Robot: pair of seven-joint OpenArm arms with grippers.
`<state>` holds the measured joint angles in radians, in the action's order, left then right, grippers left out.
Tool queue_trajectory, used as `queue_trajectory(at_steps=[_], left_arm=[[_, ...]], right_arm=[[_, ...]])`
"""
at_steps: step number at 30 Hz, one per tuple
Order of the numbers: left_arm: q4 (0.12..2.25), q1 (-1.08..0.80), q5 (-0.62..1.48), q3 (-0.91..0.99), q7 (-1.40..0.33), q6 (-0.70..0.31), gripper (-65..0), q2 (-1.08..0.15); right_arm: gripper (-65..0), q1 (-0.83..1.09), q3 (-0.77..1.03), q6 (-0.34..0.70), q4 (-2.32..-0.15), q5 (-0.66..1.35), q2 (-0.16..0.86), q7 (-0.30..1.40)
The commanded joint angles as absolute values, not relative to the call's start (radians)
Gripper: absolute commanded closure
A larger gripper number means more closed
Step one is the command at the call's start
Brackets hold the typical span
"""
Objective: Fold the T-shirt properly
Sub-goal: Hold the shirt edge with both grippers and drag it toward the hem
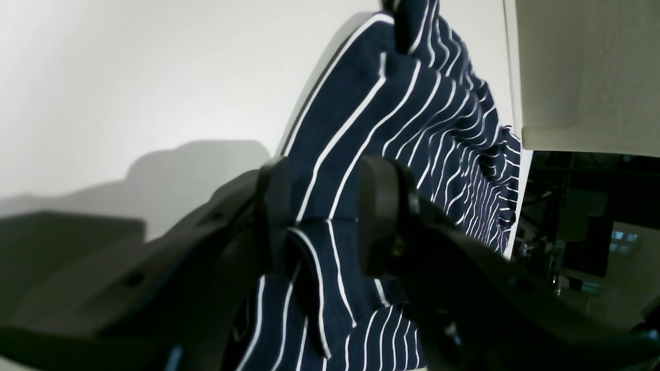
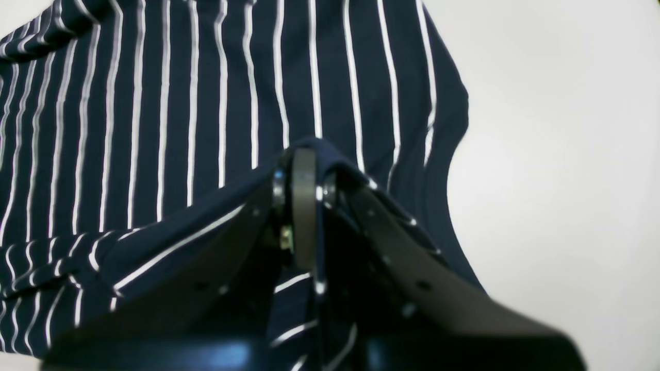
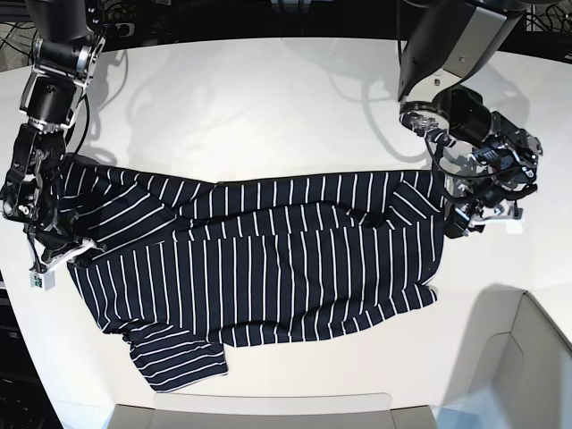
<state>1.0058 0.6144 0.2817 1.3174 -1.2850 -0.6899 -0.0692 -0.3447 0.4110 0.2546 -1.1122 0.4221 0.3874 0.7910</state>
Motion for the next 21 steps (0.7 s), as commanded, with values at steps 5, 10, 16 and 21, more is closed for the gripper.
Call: queue_trajectory(at_steps=[5,10,16,21], left_arm=[[1.018,0.639,0.305,1.310,-1.288,-0.698,-22.6,-0.082],[1.018,0.639,0.305,1.303,-1.288,-0.698,-22.6,-0.079],[1.018,0.625,0.305,1.302,-1.288,-0.698,-22.6,-0.077],[1.018,0.602,0.305,1.296,-1.290,-0.698,-22.6,-0.081]], right_arm=[[0.0,-0.440,0.415,0.257,-1.086,0.437,0.406,0.763],[0.0,-0.496,0.410,0.257,-1.018,0.435,0.406,0.719],[0.0,-0.559,0.191,0.254,-0.894,0.435,0.455,0.639],[-15.8,-0.553,0.174,0.254,-0.894,0.438,0.450,0.639]])
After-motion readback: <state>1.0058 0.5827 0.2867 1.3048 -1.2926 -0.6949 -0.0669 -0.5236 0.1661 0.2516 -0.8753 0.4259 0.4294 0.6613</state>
